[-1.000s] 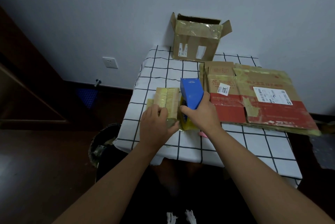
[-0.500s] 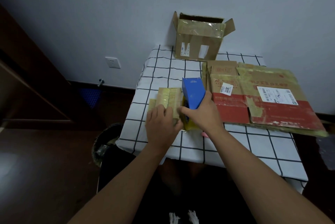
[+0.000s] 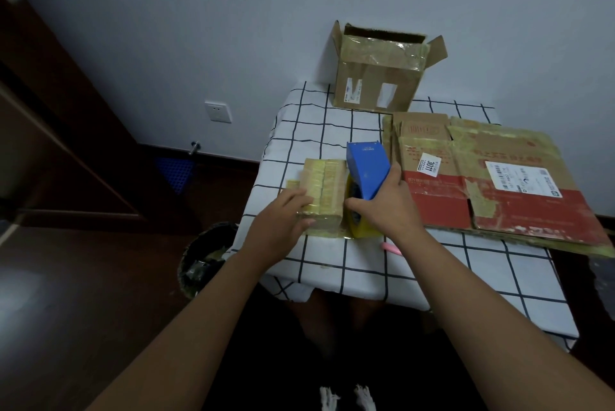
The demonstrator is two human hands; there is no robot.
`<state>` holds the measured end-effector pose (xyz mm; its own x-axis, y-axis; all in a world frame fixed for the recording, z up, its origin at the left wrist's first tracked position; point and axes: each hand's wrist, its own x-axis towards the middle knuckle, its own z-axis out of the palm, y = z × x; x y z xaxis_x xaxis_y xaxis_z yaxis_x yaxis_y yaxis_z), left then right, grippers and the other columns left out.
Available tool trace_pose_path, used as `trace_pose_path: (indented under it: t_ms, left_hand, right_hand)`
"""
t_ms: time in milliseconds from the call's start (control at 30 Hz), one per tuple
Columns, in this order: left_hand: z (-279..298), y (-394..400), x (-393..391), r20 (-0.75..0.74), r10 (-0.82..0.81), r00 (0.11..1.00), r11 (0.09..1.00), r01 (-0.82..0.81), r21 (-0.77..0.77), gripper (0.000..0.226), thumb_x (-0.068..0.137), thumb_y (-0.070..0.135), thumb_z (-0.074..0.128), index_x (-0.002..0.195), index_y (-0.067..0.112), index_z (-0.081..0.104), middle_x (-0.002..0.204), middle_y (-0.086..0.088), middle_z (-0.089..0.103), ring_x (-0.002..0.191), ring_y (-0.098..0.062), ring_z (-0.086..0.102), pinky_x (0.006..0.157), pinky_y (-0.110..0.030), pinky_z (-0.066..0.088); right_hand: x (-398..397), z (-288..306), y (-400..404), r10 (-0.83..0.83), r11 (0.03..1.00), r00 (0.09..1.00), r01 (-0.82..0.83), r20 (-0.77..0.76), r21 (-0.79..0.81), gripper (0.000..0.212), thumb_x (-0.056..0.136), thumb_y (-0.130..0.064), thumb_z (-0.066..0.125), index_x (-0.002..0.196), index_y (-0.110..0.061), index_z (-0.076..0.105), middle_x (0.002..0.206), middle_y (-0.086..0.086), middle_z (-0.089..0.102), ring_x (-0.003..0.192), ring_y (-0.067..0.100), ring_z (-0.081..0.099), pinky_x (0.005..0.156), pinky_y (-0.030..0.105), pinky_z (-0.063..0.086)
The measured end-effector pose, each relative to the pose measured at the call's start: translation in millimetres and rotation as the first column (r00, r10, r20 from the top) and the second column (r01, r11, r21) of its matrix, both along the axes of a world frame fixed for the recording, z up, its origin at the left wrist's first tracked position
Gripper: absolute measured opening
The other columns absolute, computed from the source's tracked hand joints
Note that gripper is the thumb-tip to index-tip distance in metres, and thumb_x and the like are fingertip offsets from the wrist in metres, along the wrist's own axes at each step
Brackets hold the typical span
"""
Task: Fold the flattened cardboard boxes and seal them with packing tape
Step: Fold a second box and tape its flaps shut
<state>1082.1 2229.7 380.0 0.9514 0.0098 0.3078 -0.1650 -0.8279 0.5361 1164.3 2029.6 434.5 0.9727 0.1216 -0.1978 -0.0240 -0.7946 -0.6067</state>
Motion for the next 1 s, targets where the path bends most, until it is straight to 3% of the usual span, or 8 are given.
trace_pose_path:
  t_ms: [100,233,433,600,733,800,900,1000]
  left_hand:
    - [2,3,0,0.028,-0.021,0.999,1.0,0.021,0.021,0.032,0.085,0.01,0.072,0.116,0.008,0.067,0.127,-0.005,0.061,0.107,-0.021,0.063,0.079,-0.03,0.053]
    - [0,-2,-1,0.091,-0.023,0.996,0.997,0.016,0.069,0.03,0.081,0.009,0.075,0.111,0.008,0.069,0.12,-0.007,0.067,0.1,-0.025,0.067,0.078,-0.034,0.057]
    - [-4,11,1,-0.008,-0.028,1.0,0.992,0.027,-0.125,0.037,0.087,0.012,0.069,0.124,0.013,0.062,0.127,0.0,0.061,0.11,-0.013,0.058,0.092,-0.033,0.051]
    - [-8,4,-1,0.033,0.006,0.999,0.982,0.001,-0.187,0.039,0.086,0.004,0.068,0.124,0.009,0.063,0.126,-0.002,0.063,0.111,-0.014,0.06,0.095,-0.035,0.052]
    - [-6,7,-6,-0.086,0.015,0.996,0.888,-0.053,-0.458,0.054,0.087,0.008,0.067,0.133,0.029,0.05,0.13,0.019,0.05,0.114,-0.009,0.058,0.089,-0.023,0.053]
    - [-6,5,-10,-0.169,0.079,0.982,0.811,-0.162,-0.563,0.045,0.089,0.008,0.066,0.126,0.03,0.052,0.127,0.011,0.055,0.111,-0.009,0.061,0.085,-0.02,0.053]
    - [-8,2,-16,-0.234,0.144,0.962,0.805,-0.251,-0.537,0.025,0.092,0.011,0.063,0.104,0.034,0.061,0.103,0.019,0.065,0.099,0.003,0.063,0.079,-0.013,0.05]
    - [-10,0,-16,-0.231,0.192,0.954,0.798,-0.289,-0.529,0.025,0.094,0.01,0.061,0.092,0.035,0.06,0.093,0.021,0.066,0.092,0.005,0.063,0.078,-0.015,0.049]
  right_hand:
    - [-1,-1,-1,0.001,1.0,1.0,-0.001,0.004,0.002,0.111,0.071,-0.047,0.077,0.152,-0.017,0.007,0.131,0.015,0.044,0.103,0.03,0.048,0.083,0.044,0.049]
    - [0,-2,0,-0.011,1.0,1.0,0.011,0.0,0.014,0.119,0.066,-0.061,0.079,0.152,-0.018,0.007,0.137,0.016,0.043,0.115,0.036,0.051,0.09,0.051,0.051]
    - [-2,0,0,0.0,1.0,1.0,-0.001,-0.023,-0.025,0.134,0.065,-0.065,0.079,0.155,-0.021,-0.01,0.147,0.017,0.03,0.122,0.04,0.049,0.091,0.048,0.05]
    - [-4,4,2,0.039,0.997,0.999,-0.039,0.002,-0.07,0.129,0.074,-0.058,0.077,0.155,-0.025,-0.018,0.145,0.018,0.016,0.107,0.041,0.055,0.075,0.036,0.043]
    - [-5,3,1,0.076,0.996,0.997,-0.074,0.023,-0.055,0.121,0.075,-0.057,0.076,0.154,-0.039,-0.014,0.137,0.015,0.02,0.087,0.031,0.048,0.073,0.034,0.043]
    - [-4,3,1,0.087,0.995,0.996,-0.085,0.02,-0.055,0.118,0.075,-0.057,0.076,0.154,-0.041,-0.01,0.136,0.013,0.021,0.083,0.029,0.047,0.073,0.034,0.043]
    - [-3,4,0,0.09,0.993,0.996,-0.09,0.003,-0.071,0.116,0.076,-0.058,0.075,0.155,-0.04,-0.008,0.137,0.014,0.02,0.088,0.032,0.051,0.078,0.036,0.045]
    - [-1,4,0,0.094,0.993,0.996,-0.093,0.003,-0.074,0.116,0.076,-0.059,0.075,0.155,-0.038,-0.008,0.138,0.015,0.02,0.092,0.034,0.053,0.079,0.038,0.046]
